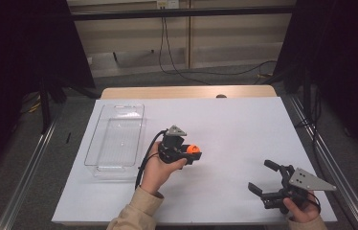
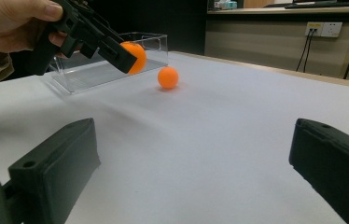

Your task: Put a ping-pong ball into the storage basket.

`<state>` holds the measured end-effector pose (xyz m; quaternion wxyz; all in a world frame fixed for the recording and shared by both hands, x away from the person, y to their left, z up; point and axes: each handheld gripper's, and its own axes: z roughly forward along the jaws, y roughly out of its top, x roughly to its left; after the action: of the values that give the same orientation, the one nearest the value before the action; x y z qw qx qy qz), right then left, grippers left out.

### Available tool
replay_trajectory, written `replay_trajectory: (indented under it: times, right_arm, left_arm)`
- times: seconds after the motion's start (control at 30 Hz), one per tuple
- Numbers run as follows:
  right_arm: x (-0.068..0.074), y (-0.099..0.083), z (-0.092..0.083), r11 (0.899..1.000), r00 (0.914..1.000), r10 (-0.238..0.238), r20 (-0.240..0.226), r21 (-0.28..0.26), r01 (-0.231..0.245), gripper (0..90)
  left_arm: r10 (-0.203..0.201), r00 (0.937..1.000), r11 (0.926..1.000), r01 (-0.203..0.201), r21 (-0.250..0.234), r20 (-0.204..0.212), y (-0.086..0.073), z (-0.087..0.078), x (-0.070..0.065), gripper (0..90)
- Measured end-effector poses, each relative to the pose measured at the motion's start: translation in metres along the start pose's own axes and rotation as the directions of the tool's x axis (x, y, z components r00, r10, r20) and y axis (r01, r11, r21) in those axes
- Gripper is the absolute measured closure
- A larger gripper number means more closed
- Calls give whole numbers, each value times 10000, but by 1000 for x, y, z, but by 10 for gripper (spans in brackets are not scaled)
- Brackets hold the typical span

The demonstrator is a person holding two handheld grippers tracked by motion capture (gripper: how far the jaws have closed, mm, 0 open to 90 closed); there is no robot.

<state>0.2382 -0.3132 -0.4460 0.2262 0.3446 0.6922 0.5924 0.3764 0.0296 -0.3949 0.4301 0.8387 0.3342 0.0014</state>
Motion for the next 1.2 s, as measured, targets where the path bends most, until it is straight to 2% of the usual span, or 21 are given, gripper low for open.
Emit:
replay_trajectory:
  times: [0.27, 0.57, 0.77, 1.2]
  right_arm:
    - [-1, 0, -2, 10000, 10000, 43, 28, -40, -43, 12]
    - [-1, 1, 1, 10000, 10000, 23, -30, -6, -23, 12]
    - [-1, 1, 2, 10000, 10000, 17, -50, -22, -17, 12]
    - [-1, 0, 3, 10000, 10000, 20, -60, 17, -20, 12]
  left_arm:
    - [17, 10000, 10000, -16, 45, -52, 0, -2, 2, 508]
    - [-159, 9996, 9998, 156, -134, -251, -1, -11, 6, 508]
    - [-135, 9993, 9999, 133, -46, -342, -2, -13, 8, 508]
    - [-437, 9976, 9989, 427, -189, -534, -2, -21, 15, 508]
